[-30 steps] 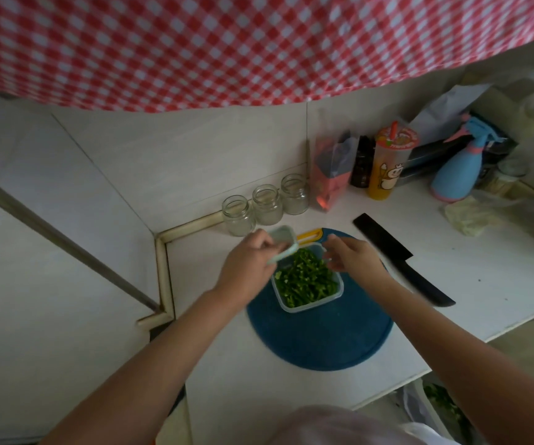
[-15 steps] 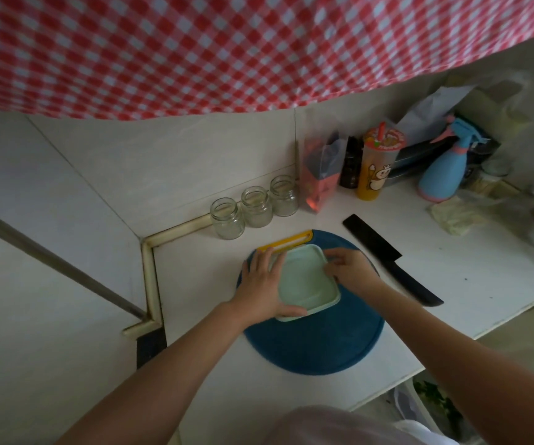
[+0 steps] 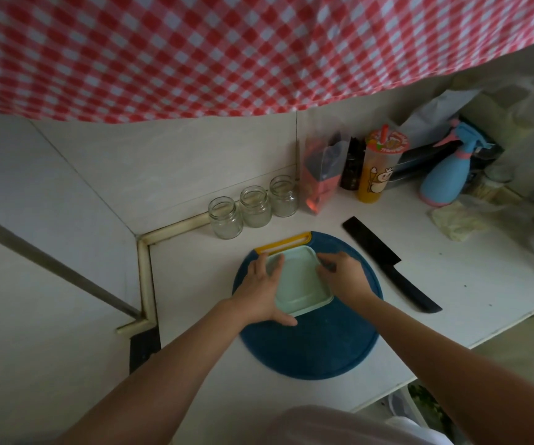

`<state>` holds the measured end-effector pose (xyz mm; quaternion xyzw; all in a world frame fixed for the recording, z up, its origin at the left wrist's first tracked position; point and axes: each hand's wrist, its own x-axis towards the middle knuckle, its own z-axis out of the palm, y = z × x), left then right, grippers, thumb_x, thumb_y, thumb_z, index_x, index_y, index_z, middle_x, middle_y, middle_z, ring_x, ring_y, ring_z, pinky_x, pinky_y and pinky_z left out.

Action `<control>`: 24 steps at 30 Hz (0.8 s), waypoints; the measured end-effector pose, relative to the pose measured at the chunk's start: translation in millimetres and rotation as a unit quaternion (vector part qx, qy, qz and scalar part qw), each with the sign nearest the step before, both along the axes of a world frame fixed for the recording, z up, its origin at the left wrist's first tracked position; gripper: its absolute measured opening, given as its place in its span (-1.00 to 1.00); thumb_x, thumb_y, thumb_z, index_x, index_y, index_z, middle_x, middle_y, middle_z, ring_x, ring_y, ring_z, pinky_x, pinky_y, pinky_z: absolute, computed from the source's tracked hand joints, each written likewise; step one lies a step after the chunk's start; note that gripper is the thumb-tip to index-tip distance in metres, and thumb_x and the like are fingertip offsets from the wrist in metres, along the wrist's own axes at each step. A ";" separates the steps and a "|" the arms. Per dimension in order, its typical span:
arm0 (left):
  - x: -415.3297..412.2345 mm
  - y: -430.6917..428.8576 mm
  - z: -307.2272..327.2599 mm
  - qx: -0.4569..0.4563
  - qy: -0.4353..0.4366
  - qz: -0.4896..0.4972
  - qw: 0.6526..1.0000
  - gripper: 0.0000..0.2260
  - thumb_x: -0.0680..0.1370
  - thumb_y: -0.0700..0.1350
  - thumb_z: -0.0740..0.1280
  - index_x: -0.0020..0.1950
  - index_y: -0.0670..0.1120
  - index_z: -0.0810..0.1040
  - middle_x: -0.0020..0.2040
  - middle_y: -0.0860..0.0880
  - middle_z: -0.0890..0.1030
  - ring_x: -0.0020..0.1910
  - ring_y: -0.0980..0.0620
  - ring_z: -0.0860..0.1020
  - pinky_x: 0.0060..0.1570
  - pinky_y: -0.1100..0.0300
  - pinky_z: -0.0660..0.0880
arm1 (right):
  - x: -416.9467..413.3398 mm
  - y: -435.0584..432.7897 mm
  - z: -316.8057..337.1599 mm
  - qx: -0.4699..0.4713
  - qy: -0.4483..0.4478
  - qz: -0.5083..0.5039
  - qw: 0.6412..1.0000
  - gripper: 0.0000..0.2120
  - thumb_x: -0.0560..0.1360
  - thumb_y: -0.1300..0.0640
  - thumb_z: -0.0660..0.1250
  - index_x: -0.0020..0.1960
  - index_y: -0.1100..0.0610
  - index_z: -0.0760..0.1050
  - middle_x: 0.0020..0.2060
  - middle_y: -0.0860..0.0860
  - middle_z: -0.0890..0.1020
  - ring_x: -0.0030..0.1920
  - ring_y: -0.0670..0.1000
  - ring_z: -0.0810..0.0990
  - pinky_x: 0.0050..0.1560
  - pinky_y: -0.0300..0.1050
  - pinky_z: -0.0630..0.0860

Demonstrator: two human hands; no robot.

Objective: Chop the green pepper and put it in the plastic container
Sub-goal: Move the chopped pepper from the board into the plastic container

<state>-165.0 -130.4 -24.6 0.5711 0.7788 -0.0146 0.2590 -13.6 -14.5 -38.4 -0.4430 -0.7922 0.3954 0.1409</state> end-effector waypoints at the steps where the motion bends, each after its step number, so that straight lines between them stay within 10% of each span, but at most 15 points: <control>1: 0.4 1.6 0.0 -0.009 0.002 -0.001 1.000 0.17 0.25 0.25 0.50 0.51 0.02 -0.29 0.49 -0.16 -0.33 0.49 -0.21 -0.23 0.46 -0.11 0.01 | -0.9 0.8 0.0 -0.003 0.005 0.001 1.000 -0.79 0.52 0.24 0.23 -0.04 0.11 0.65 -0.19 0.13 0.62 -0.19 0.10 0.58 -0.29 -0.20 0.43; 8: -1.1 7.8 7.6 -0.054 0.016 -0.027 0.998 0.14 0.26 0.24 0.50 0.52 0.07 -0.28 0.48 -0.17 -0.28 0.47 -0.28 -0.18 0.43 -0.14 0.04 | -5.1 6.7 -4.6 -0.029 -0.026 0.002 0.999 -0.74 0.56 0.19 0.22 0.15 0.05 0.61 -0.17 0.03 0.66 -0.20 -0.01 0.58 -0.21 -0.25 0.46; 14: 7.2 9.7 3.2 -0.094 0.034 -0.027 0.995 0.17 0.31 0.23 0.47 0.47 -0.02 -0.43 0.41 -0.29 -0.48 0.43 -0.34 -0.36 0.44 -0.18 -0.14 | -4.5 -14.4 -21.6 0.059 -0.112 0.031 0.991 -0.55 0.62 0.14 0.03 0.51 0.01 0.16 0.08 0.11 0.47 -0.01 0.18 0.54 0.00 -0.01 0.49; 24: 1.7 11.3 -7.6 -0.104 -0.024 0.003 0.994 0.17 0.31 0.16 0.48 0.45 0.07 -0.46 0.39 -0.15 -0.55 0.43 -0.27 -0.40 0.42 -0.21 -0.03 | -3.0 -10.8 -25.6 0.076 -0.168 0.087 0.979 -0.43 0.59 0.14 0.02 0.55 0.00 -0.08 0.07 0.06 0.58 -0.03 0.14 0.59 -0.02 -0.01 0.50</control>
